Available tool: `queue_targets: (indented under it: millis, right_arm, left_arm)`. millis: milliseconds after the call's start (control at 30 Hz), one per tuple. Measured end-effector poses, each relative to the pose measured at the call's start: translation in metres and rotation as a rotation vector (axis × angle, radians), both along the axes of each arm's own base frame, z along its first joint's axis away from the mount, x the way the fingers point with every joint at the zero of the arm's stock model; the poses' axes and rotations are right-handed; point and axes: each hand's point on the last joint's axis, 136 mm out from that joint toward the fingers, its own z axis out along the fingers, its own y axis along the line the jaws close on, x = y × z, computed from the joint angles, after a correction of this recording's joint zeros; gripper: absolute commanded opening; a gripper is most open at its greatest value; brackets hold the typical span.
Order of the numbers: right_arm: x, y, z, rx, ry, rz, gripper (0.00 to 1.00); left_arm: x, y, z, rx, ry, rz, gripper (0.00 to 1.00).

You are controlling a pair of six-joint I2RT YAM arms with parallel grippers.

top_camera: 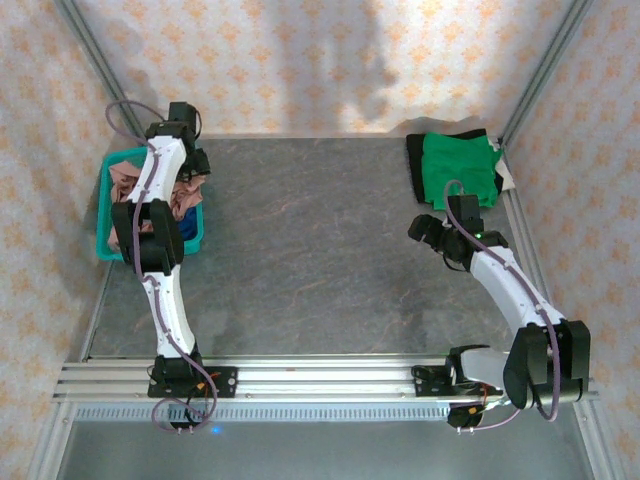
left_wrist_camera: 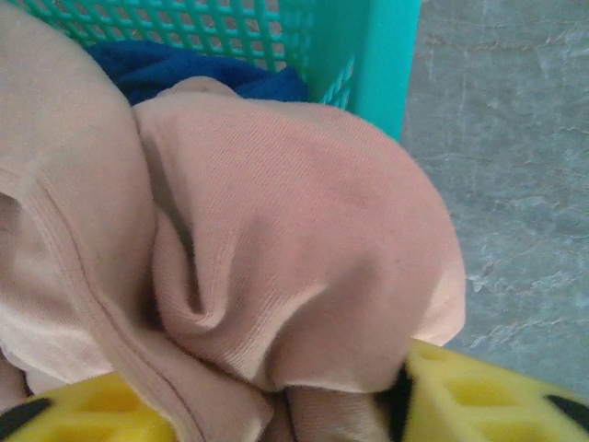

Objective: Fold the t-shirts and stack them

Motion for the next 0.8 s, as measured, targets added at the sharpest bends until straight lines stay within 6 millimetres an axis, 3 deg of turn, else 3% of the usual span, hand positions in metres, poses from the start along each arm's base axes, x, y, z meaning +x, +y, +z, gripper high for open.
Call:
queue_targets:
  millis: [67, 200, 400, 500, 600, 700, 800]
  right_arm:
    - [0.0, 0.0, 0.0, 0.0, 0.001, 0.0, 0.87]
    - [-0.001, 0.0, -0.002, 0.0, 0.005, 0.0, 0.87]
    - [-0.002, 0.001, -0.002, 0.009, 0.007, 0.002, 0.87]
    - [-0.002, 0.003, -0.002, 0.018, 0.008, 0.004, 0.87]
    - [-0.002, 0.006, -0.001, 0.033, 0.005, 0.011, 0.87]
    - [-0.001, 0.009, 0.0, 0.055, 0.0, 0.018, 0.87]
    - [0.0, 0.014, 0.003, 0.082, -0.007, 0.034, 0.87]
  left_arm:
    - [0.0, -0.001, 0.0, -0.008, -0.003, 0.005, 0.23]
    - [0.0, -0.001, 0.0, -0.018, -0.01, 0.028, 0.08]
    - [-0.006, 0.002, 0.025, 0.003, -0.043, 0.043, 0.0]
    - [-0.011, 0.005, 0.063, 0.026, -0.107, 0.06, 0.0]
    - [-0.018, 0.004, 0.117, 0.04, -0.223, 0.068, 0.0]
    - [-0.034, -0.004, 0.179, 0.053, -0.362, 0.059, 0.0]
    - [-0.055, -0.025, 0.239, 0.042, -0.505, 0.017, 0.0]
